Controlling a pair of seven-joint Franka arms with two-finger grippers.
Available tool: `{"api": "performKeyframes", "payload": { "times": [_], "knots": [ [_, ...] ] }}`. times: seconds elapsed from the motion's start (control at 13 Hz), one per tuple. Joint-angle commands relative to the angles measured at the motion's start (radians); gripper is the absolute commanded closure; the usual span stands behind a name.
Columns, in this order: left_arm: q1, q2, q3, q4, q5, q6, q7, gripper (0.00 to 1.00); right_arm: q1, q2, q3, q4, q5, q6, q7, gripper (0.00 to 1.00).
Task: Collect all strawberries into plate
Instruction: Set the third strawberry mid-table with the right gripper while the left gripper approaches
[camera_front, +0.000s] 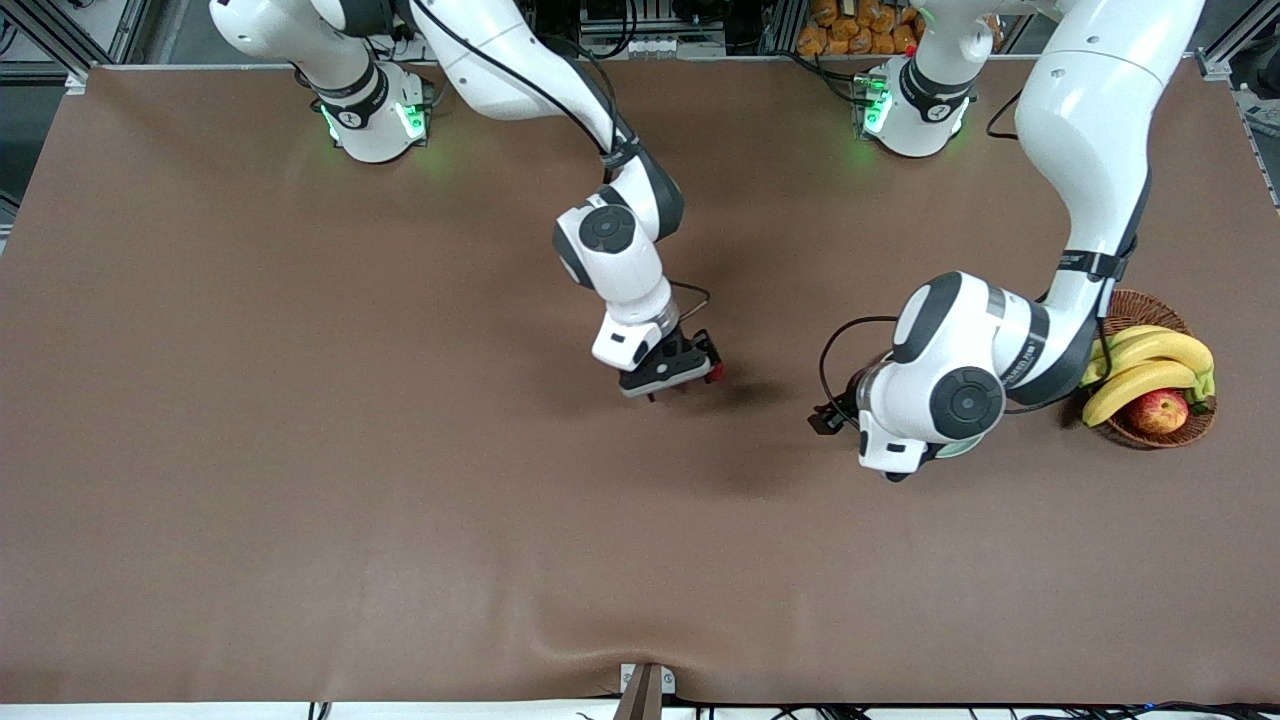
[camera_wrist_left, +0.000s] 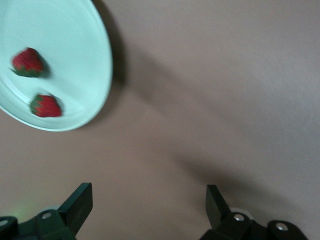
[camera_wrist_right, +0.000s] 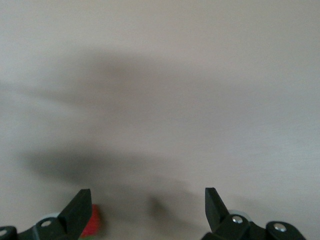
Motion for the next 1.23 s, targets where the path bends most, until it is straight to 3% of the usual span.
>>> {"api": "performKeyframes", "payload": {
  "times": [0.0, 0.23, 0.46, 0.69, 0.84, 1.15],
  "knots": [
    [-0.065, 0.022, -0.002, -0.004, 0.028, 0.031, 0.013, 0.0, -0.035, -0.124, -0.075, -0.027, 0.005, -0.18, -0.107, 0.0],
    [-0.192, 0.044, -0.001, -0.004, 0.117, 0.115, 0.018, 0.0, -0.153, -0.27, -0.08, -0.033, 0.005, -0.445, -0.251, 0.0],
    [-0.251, 0.081, 0.001, -0.017, 0.161, 0.232, 0.019, 0.0, -0.244, -0.377, -0.075, -0.036, -0.006, -0.624, -0.29, 0.0],
    [-0.286, 0.118, 0.001, -0.071, 0.22, 0.353, 0.012, 0.0, -0.334, -0.459, -0.039, -0.036, -0.148, -0.737, -0.289, 0.0],
    [-0.274, 0.113, 0.002, -0.16, 0.249, 0.457, 0.009, 0.0, -0.431, -0.523, 0.042, -0.036, -0.2, -0.788, -0.278, 0.0],
    [-0.277, 0.093, 0.001, -0.206, 0.252, 0.459, -0.007, 0.1, -0.687, -0.64, 0.239, -0.035, -0.355, -0.92, -0.264, 0.0]
  ]
}}
